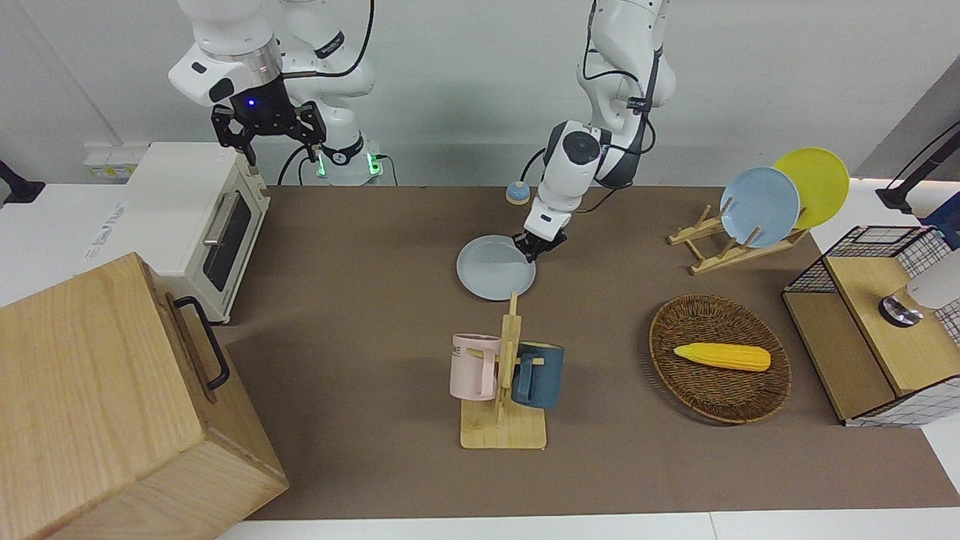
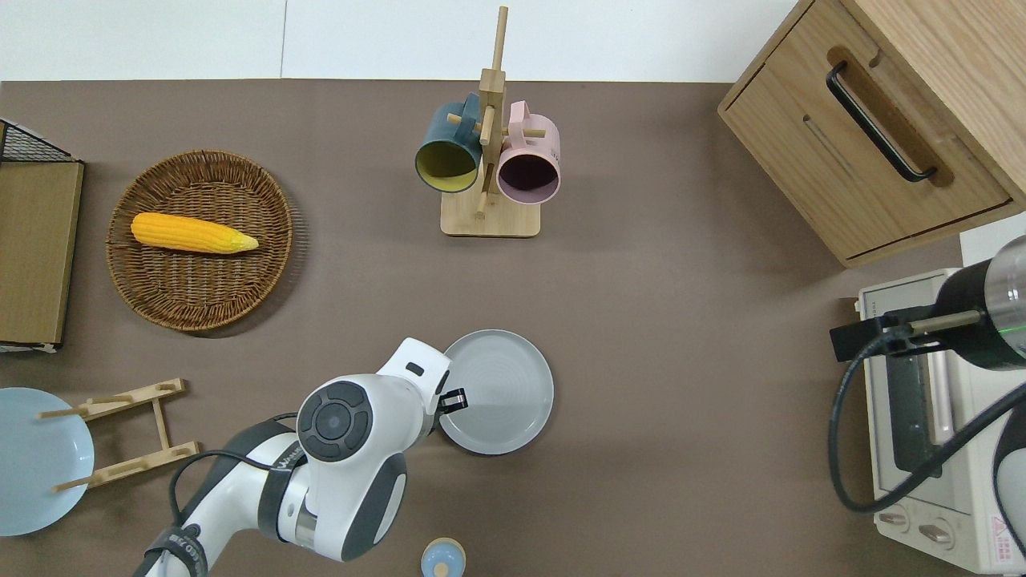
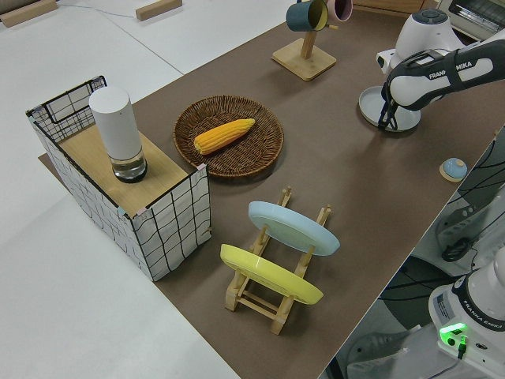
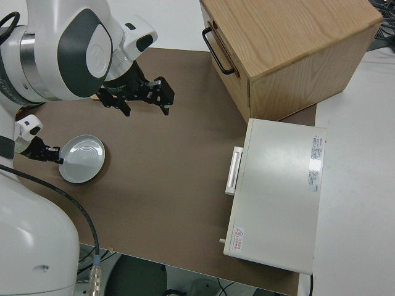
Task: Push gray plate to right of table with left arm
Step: 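Push the gray plate with the left gripper toward the toaster oven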
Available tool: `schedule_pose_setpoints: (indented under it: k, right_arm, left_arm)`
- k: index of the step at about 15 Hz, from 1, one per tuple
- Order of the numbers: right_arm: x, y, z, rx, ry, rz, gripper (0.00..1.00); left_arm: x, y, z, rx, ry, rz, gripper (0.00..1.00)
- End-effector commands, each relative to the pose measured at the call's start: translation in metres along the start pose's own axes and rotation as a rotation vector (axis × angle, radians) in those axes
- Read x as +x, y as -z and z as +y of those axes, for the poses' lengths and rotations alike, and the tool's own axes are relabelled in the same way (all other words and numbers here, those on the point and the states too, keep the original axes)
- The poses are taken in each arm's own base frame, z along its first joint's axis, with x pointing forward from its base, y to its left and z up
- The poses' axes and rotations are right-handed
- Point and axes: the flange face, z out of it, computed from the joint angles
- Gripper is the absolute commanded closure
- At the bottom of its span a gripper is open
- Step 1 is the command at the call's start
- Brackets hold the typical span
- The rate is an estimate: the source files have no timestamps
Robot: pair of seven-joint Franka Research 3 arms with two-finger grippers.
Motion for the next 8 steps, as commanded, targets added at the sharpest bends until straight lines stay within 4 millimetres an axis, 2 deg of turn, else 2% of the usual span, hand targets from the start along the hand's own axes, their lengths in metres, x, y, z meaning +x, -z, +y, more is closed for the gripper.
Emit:
schedule_pose_setpoints:
  k: [1, 8]
  right_arm:
    - [-0.005, 0.002, 0.001, -0.001, 0.004, -0.006, 0.005]
    - [-0.005, 0.002, 0.001, -0.002, 0.004, -0.006, 0.005]
  left_arm:
    - [-0.02, -0.031, 0.024, -0.021, 0.056, 0.014, 1.0]
    - [-0.045, -0.029, 0.06, -0.053, 0.091, 0.016, 1.0]
